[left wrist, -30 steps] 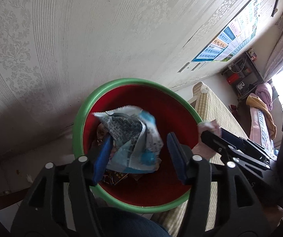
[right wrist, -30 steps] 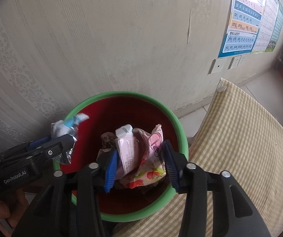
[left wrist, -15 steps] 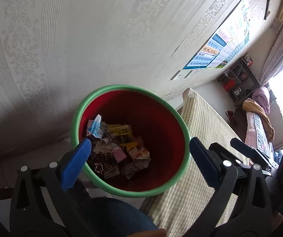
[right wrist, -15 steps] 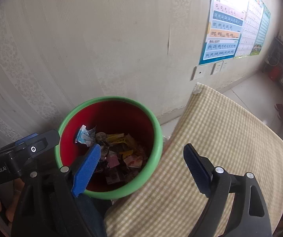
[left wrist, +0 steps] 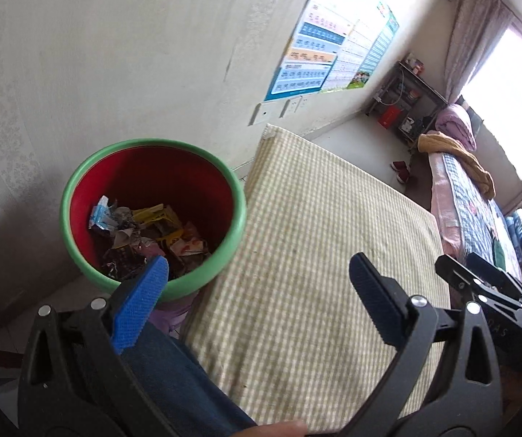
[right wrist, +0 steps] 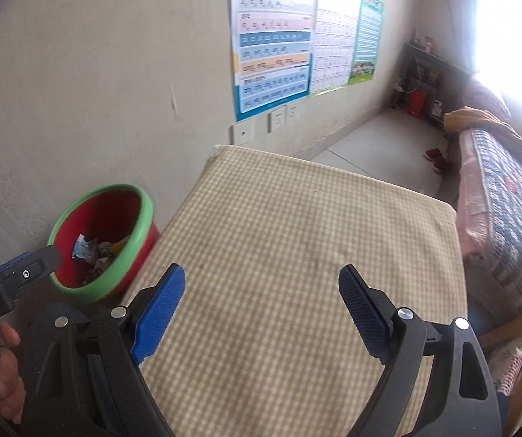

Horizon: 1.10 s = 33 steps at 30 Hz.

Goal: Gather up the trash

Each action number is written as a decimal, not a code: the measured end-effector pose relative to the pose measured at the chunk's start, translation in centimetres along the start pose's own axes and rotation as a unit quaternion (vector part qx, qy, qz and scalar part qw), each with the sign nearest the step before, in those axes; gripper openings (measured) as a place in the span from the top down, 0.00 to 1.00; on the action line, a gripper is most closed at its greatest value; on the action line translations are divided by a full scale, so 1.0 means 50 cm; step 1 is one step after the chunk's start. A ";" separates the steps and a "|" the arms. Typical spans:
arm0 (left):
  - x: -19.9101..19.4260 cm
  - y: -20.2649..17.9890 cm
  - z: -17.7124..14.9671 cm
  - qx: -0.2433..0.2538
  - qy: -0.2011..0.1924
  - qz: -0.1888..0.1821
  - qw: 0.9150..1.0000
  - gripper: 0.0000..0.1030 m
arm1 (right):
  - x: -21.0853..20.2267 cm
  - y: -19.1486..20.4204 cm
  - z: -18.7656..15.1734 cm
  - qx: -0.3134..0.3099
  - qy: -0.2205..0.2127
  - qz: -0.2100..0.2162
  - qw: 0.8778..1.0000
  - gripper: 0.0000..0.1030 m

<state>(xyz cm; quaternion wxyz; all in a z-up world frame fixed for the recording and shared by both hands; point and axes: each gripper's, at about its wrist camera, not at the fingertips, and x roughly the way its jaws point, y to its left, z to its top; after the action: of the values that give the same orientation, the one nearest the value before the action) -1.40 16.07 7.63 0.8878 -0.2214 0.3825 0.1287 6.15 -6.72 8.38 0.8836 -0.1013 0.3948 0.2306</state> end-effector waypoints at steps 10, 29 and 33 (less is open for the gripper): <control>0.020 -0.174 -0.102 0.110 -0.029 -0.025 0.993 0.06 | -0.088 -0.148 -0.127 0.052 -0.011 -0.064 0.997 0.18; 0.060 -0.238 -0.199 0.177 -0.054 -0.022 0.982 0.05 | -0.052 -0.218 -0.262 0.125 -0.023 -0.111 0.986 0.10; 0.068 -0.233 -0.198 0.169 -0.046 -0.019 0.984 0.05 | -0.050 -0.208 -0.259 0.106 -0.032 -0.127 0.986 0.10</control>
<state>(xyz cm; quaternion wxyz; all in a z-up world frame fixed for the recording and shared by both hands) -0.64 1.31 2.55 0.9314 -0.0687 0.3530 0.0557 1.34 -21.29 1.55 0.9235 -0.0486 0.3727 0.0764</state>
